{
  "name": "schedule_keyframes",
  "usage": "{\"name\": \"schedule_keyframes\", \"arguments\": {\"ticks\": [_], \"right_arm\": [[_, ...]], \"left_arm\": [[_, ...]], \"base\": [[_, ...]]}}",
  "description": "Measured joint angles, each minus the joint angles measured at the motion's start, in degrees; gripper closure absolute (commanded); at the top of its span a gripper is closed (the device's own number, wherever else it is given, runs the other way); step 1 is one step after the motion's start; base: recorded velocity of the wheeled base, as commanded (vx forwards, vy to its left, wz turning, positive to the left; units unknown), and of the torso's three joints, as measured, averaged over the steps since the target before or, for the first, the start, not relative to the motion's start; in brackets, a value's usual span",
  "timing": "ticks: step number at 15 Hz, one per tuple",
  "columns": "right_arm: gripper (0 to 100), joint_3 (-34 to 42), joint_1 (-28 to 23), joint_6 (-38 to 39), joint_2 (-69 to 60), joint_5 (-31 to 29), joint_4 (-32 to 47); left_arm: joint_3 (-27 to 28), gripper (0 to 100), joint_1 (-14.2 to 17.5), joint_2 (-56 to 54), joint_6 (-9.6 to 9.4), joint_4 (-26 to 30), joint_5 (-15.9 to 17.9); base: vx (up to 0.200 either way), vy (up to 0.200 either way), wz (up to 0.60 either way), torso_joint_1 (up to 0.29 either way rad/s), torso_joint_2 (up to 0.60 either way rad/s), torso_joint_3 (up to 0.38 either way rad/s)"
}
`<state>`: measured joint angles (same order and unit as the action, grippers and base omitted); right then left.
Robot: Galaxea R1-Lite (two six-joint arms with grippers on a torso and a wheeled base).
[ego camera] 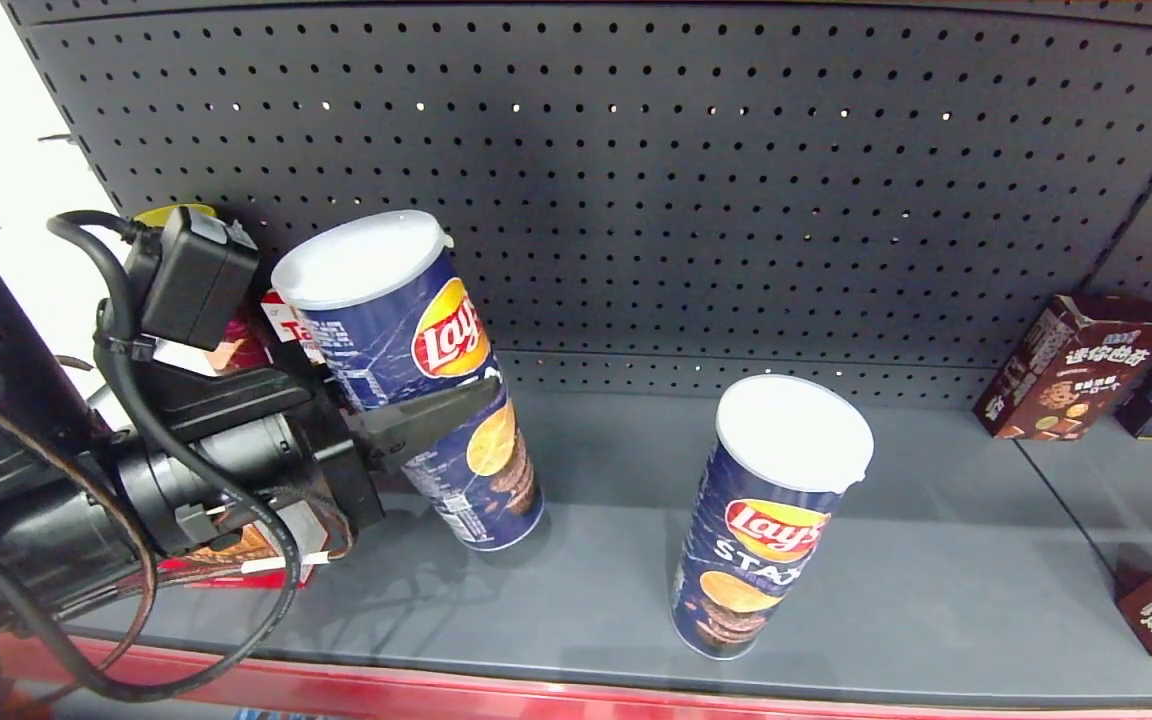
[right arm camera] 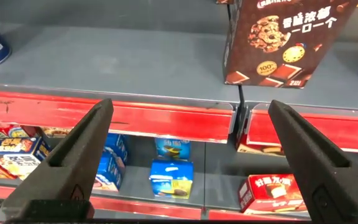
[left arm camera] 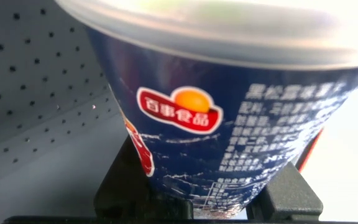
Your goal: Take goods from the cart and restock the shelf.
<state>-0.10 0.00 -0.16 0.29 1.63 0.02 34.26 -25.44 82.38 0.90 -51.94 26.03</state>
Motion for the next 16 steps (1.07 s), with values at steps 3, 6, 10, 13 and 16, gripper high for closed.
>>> {"name": "schedule_keyframes", "arguments": {"ticks": [3,6,10,13,16], "right_arm": [[0,0.0,0.0,0.0,0.0,0.02,-0.02],[0,0.0,0.0,0.0,0.0,0.0,-0.02],[0,0.0,0.0,-0.02,0.0,0.0,-0.02],[0,0.0,0.0,0.0,0.0,0.0,0.0],[0,0.0,0.0,0.0,0.0,0.0,0.0]], "left_arm": [[1.6,100,-2.01,0.61,0.24,0.11,0.11],[6.4,100,-4.4,2.43,-0.06,5.96,-0.38],[14.51,100,-4.85,6.81,-0.95,12.2,-5.34],[17.34,100,-5.29,10.61,-1.0,13.9,-5.84],[20.43,100,-5.38,14.56,-1.3,14.29,-6.02]], "base": [[0.0,0.0,0.0,0.0,0.0,0.0],[0.0,0.0,0.0,0.0,0.0,0.0],[0.0,0.0,0.0,0.0,0.0,0.0],[0.0,0.0,0.0,0.0,0.0,0.0],[0.0,0.0,0.0,0.0,0.0,0.0]]}}
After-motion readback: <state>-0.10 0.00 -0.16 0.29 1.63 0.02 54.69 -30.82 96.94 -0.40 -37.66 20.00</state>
